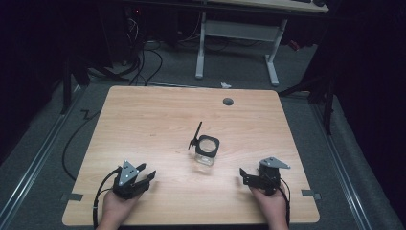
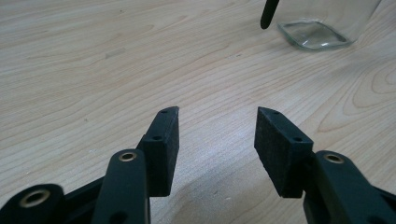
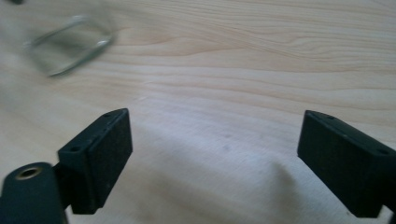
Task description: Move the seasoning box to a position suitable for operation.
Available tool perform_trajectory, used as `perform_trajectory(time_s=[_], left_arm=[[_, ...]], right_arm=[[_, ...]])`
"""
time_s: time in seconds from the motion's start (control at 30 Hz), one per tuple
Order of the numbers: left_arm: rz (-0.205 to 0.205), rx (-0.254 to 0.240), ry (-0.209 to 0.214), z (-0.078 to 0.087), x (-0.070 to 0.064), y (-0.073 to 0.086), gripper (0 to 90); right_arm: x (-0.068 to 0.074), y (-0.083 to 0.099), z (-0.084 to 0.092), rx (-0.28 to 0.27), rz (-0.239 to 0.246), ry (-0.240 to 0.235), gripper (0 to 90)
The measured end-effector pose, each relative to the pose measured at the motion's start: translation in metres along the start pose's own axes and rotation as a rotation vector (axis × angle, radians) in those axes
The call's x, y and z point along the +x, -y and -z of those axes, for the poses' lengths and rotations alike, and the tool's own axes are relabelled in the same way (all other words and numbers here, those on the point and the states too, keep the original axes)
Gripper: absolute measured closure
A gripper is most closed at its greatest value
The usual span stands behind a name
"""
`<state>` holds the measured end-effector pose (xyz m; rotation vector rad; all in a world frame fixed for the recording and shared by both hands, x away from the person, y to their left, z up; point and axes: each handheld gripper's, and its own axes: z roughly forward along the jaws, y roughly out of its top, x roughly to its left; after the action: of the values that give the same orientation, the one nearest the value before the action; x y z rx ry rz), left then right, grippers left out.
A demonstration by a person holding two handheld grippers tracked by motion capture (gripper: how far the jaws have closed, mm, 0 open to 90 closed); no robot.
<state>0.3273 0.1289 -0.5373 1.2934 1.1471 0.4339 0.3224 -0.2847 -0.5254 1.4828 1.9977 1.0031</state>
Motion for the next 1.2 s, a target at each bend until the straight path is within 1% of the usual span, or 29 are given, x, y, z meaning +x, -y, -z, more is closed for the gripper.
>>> perform_trajectory(time_s=[0.03, 0.07, 0.1, 0.13, 0.17, 0.2, 0.23, 0.27, 0.3, 0.37, 0.4, 0.43, 0.47, 0.53, 0.6, 0.63, 0.7, 0.73, 0.8, 0.87, 0.9, 0.93, 0.97, 1.03, 1.07, 1.13, 1.2], left_arm=[[-0.002, 0.0, -0.001, 0.0, 0.0, 0.0, 50.9], [-0.002, 0.0, -0.001, 0.0, 0.0, 0.0, 50.9], [-0.003, 0.001, -0.003, -0.001, 0.0, 0.0, 50.9], [-0.004, 0.001, -0.004, -0.001, 0.0, 0.0, 50.9], [-0.003, 0.0, -0.002, 0.0, 0.0, 0.0, 51.0], [-0.003, -0.002, -0.001, 0.0, -0.001, 0.0, 50.9], [-0.001, -0.005, 0.004, 0.002, -0.001, 0.0, 51.1], [0.001, -0.008, 0.007, 0.003, -0.001, 0.0, 51.1], [0.0, -0.009, 0.009, 0.003, -0.001, 0.0, 51.1], [0.0, -0.008, 0.013, 0.003, -0.001, 0.0, 51.2], [0.0, -0.007, 0.015, 0.003, -0.001, 0.0, 51.3], [0.0, -0.007, 0.015, 0.003, -0.001, 0.0, 51.3], [0.001, -0.007, 0.017, 0.003, -0.001, 0.0, 51.4], [0.004, -0.007, 0.017, 0.003, -0.001, 0.0, 51.4], [-0.001, -0.004, 0.022, 0.004, -0.001, 0.0, 51.5], [-0.004, -0.001, 0.026, 0.004, -0.002, 0.0, 51.8], [-0.004, -0.003, 0.032, 0.004, -0.003, 0.001, 53.2], [-0.008, 0.0, 0.036, 0.005, -0.003, 0.001, 53.2], [-0.007, 0.007, 0.041, 0.004, -0.003, 0.001, 54.9], [-0.006, 0.007, 0.043, 0.004, -0.003, 0.001, 55.6], [-0.003, 0.005, 0.044, 0.004, -0.003, 0.001, 56.1], [-0.003, 0.005, 0.044, 0.004, -0.003, 0.001, 56.5], [0.002, 0.006, 0.046, 0.004, -0.003, 0.0, 57.0], [0.002, 0.007, 0.045, 0.005, -0.002, 0.0, 57.7], [0.004, 0.005, 0.045, 0.005, -0.002, 0.0, 57.7], [0.002, 0.002, 0.045, 0.005, -0.002, 0.0, 57.8], [-0.001, 0.001, 0.045, 0.005, -0.002, 0.0, 56.8]], right_arm=[[0.001, 0.001, 0.001, -0.009, -0.002, -0.009, 16.4], [0.001, 0.001, 0.001, -0.009, -0.002, -0.009, 16.4], [0.006, 0.002, 0.002, -0.006, 0.009, -0.009, 18.4], [0.006, 0.002, 0.002, -0.006, 0.009, -0.009, 18.4], [0.007, 0.002, 0.002, -0.008, 0.007, -0.004, 21.4], [0.009, 0.002, 0.004, -0.025, 0.006, -0.004, 25.4], [0.011, 0.003, 0.007, -0.049, -0.004, -0.012, 32.7], [0.012, 0.003, 0.008, -0.057, -0.013, -0.024, 35.6], [0.012, 0.002, 0.008, -0.06, -0.002, -0.042, 40.6], [0.016, 0.002, 0.006, -0.061, 0.021, -0.053, 45.2], [0.017, 0.001, 0.005, -0.057, 0.016, -0.06, 48.4], [0.017, 0.001, 0.005, -0.057, 0.016, -0.06, 48.4], [0.021, 0.001, 0.003, -0.06, 0.01, -0.087, 55.7], [0.026, 0.0, 0.001, -0.064, 0.022, -0.099, 69.3], [0.032, -0.003, 0.0, -0.083, 0.055, -0.1, 85.6], [0.035, -0.006, -0.002, -0.091, 0.061, -0.101, 89.3], [0.037, -0.008, -0.004, -0.089, 0.066, -0.092, 90.0], [0.039, -0.011, -0.006, -0.083, 0.079, -0.085, 90.0], [0.047, -0.019, -0.017, -0.077, 0.101, -0.054, 90.0], [0.048, -0.022, -0.02, -0.08, 0.103, -0.054, 90.0], [0.054, -0.028, -0.027, -0.074, 0.106, -0.047, 90.0], [0.054, -0.028, -0.027, -0.074, 0.106, -0.047, 90.0], [0.061, -0.033, -0.034, -0.073, 0.119, -0.05, 90.0], [0.066, -0.037, -0.038, -0.072, 0.135, -0.052, 90.0], [0.066, -0.037, -0.038, -0.072, 0.135, -0.052, 90.0], [0.072, -0.039, -0.042, -0.074, 0.13, -0.062, 90.0], [0.075, -0.039, -0.044, -0.077, 0.14, -0.063, 90.0]])
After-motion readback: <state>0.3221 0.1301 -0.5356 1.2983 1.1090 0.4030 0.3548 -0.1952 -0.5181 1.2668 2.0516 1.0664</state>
